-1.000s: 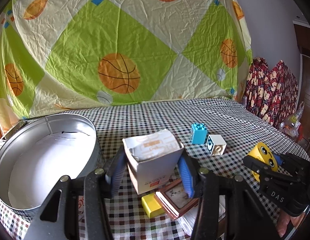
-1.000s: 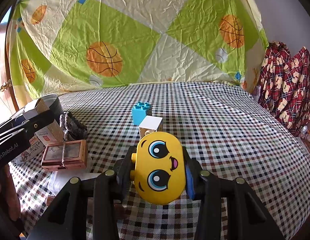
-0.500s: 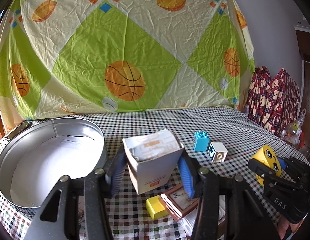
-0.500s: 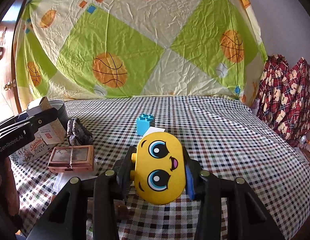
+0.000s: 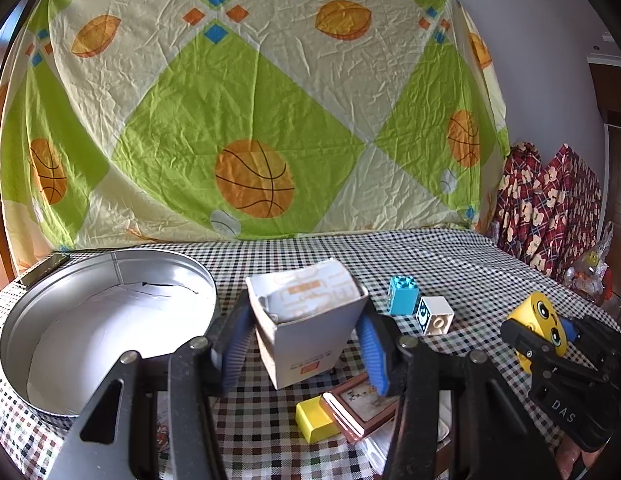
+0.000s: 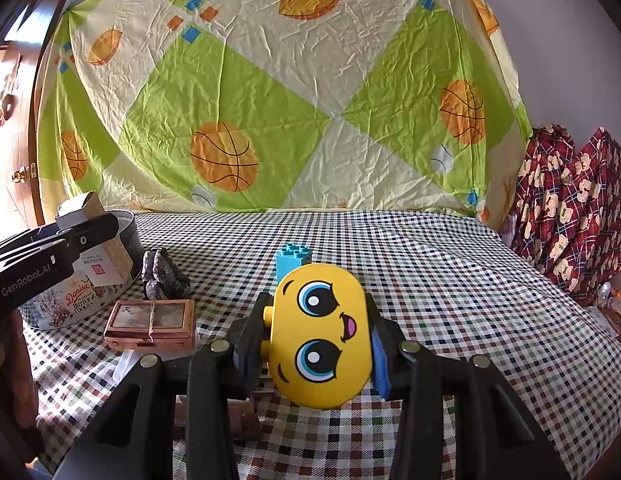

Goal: Organize rigid objects
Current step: 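Carry the white box with the left tool while the right tool carries the yellow block toward the tin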

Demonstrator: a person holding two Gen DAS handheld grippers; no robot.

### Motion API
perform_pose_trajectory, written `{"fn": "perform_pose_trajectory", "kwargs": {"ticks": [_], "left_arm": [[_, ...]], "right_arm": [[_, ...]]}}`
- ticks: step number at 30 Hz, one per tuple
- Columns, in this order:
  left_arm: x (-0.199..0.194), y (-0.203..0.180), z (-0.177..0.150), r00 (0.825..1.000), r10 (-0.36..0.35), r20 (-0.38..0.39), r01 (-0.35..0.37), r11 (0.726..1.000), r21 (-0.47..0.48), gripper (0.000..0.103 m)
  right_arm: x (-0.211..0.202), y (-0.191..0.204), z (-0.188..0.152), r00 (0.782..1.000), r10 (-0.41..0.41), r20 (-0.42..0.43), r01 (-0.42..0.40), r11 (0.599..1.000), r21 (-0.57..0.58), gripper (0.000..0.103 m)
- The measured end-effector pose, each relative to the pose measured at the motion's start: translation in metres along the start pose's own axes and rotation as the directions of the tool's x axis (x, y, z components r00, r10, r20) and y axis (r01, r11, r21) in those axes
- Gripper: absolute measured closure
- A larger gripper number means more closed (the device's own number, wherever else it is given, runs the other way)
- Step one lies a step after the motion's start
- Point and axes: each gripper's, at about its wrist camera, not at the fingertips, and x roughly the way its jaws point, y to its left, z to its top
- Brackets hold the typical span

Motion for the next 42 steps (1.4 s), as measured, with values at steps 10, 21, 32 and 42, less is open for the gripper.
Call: {"fn": "perform_pose_trajectory", "kwargs": {"ticks": [10, 21, 32, 42], "left_arm": [[-0.009, 0.002, 0.000, 0.999, 0.005, 0.045, -0.005, 1.000, -0.003, 0.054], [-0.020, 0.012, 0.000, 0.996, 0.019, 0.086, -0.017, 1.000, -0.019, 0.054], [-0.027, 0.038, -0.002, 0.995, 0.051, 0.090, -0.046, 0.997, -0.058, 0.054], [-0.031, 0.061, -0.002, 0.991, 0.092, 0.096, -0.084, 0.993, -0.084, 0.054]], "right_arm": [[-0.012, 0.002, -0.002, 0.997, -0.008, 0.075, 0.009, 1.000, -0.010, 0.058], [-0.018, 0.012, 0.002, 0.995, 0.019, 0.103, -0.018, 1.000, -0.013, 0.058], [-0.021, 0.052, 0.011, 0.987, 0.095, 0.127, -0.086, 0.994, -0.071, 0.058], [-0.021, 0.077, 0.017, 0.980, 0.155, 0.123, -0.142, 0.984, -0.105, 0.058]]}}
